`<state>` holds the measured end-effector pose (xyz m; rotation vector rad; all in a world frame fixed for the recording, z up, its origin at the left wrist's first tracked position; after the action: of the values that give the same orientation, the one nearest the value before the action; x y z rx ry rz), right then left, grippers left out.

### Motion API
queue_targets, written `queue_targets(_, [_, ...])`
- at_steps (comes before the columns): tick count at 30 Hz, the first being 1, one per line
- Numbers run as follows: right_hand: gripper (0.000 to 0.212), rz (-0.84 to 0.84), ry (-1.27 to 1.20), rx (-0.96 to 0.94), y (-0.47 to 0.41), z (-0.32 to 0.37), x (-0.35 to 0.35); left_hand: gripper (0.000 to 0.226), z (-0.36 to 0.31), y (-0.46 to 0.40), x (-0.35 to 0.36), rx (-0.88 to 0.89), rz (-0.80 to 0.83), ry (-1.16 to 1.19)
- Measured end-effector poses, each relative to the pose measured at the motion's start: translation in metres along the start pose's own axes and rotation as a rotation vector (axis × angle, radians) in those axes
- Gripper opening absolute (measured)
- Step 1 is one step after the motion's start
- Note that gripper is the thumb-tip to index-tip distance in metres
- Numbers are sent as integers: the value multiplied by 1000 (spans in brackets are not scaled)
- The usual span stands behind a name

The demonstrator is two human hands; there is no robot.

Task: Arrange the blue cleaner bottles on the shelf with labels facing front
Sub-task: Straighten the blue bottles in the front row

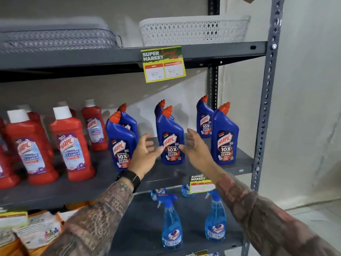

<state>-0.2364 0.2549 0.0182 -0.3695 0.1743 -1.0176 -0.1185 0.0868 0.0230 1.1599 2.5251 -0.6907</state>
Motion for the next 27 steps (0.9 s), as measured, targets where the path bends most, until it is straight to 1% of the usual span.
queue_targets(2, [64,56,-41,74,-13,-4,8,78,-4,-6,16,12,147,29])
queue_targets(3, [61,75,-27,90,-17,-5,11,77,-4,-7,23,19,200,37])
queue_targets(5, [58,75,-22,99,-20,-5,13,67,-3,-9,30,31,253,40])
queue_targets(7, [55,59,-22,95,-21,-6,14,62,-3,-8,31,39,256,35])
queue_targets(10, [54,54,-17,106,-18,-8,16,60,0,-9,27,57,216,14])
queue_targets(15, [52,87,-50,101,-9,-10,13,61,2,2,26,75,202,-11])
queue_targets(20, [53,81,-77,80,1,-13,6,59,-1,16,27,100,195,-8])
queue_targets(24, [49,100,-129,73,6,-12,7,62,-1,20,26,100,176,-14])
queue_targets(27, [50,99,-151,70,9,-10,8,61,-2,22,26,95,172,-15])
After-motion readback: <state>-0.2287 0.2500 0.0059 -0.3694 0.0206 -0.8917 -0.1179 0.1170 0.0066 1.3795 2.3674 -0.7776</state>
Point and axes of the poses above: each hand's wrist, its own y-axis away from the middle knuckle, its own x-axis out of the palm, z = x × y, the point moved 8 cm from there along -y, towards the middle knuckle, and after that the axes turned 11 degrees about -y, right-handed, at the moved point
